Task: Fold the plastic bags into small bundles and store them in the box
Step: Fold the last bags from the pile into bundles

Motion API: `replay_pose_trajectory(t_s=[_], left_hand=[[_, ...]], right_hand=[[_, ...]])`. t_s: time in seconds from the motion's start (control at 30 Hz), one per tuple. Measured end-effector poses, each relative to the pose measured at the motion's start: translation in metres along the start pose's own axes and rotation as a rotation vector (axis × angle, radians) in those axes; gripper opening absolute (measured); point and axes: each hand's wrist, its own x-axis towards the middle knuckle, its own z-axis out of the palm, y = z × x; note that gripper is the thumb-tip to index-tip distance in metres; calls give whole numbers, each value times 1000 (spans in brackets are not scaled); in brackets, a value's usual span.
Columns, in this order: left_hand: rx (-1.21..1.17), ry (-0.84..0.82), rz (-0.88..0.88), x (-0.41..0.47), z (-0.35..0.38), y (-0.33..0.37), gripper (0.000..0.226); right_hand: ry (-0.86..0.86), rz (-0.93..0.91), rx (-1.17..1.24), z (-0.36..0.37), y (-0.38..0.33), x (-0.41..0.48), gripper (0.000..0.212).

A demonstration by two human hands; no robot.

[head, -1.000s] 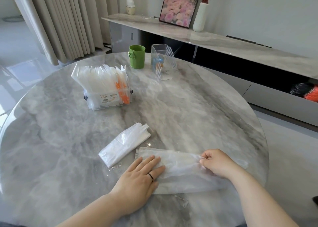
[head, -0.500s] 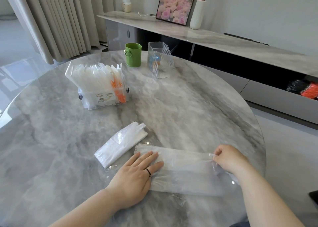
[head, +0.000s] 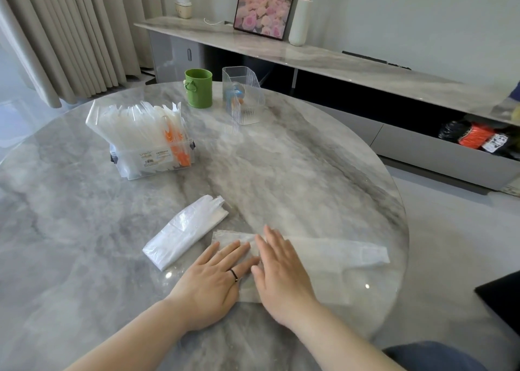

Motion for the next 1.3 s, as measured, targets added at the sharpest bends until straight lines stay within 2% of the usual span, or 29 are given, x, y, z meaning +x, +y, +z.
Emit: replay_pose_trajectory(t_s=[0.07,0.2,0.23,0.33,0.37,0.47,0.53,0.63,0.67,0.73,0.77,0.83,0.9,0.93,0.97,1.1,1.3], left_hand=[[1,-7,16,0,1,0,48],[-17,-16,22,-1,1,-2,47],[-23,-7,21,-1,3,-2,47],[-67,32,20,-3,3,-1,48],[-88,50,13,-4,2,0,47],[-165,120,11,-8,-4,0,48],[-210,125,46,-11,-8,1,49],[-280,79,52,-16,-13,4,52],[-311,67,44,-17,-14,5,54],[-332,57,27,-19,-17,7,55],[-326,57,22,-20,-19,7,54],[-302,46,26,-22,-21,9,53],[-285,20,43,-25,-21,10,53],[-271,13,47,-26,-21,10,54],[-258,11,45,-26,-21,10,54],[-251,-10,-5,-25,-22,15,51],[-232,30,-36,-20,-24,18,41]], right_hand=[[-125,93,-9,11,6,-2,85],[-104,265,-117,3,38,-6,104],[-98,317,-128,-2,47,-8,101],[-58,419,-155,-14,72,-15,65],[-32,421,-158,-17,76,-16,60],[113,363,-141,-17,75,-18,55],[281,198,-183,-21,61,-19,56],[195,-106,-290,-20,36,-28,46],[137,-132,-328,-14,30,-32,50],[29,-101,-392,-8,21,-38,64],[21,-115,-428,-3,21,-37,62],[8,-101,-495,-3,15,-30,29],[-44,-54,-474,-1,11,-25,33],[-96,-22,-450,-4,8,-27,27],[-71,-54,-456,2,11,-23,24],[95,-100,-432,-1,14,-23,42],[154,-165,-334,-10,20,-26,45]])
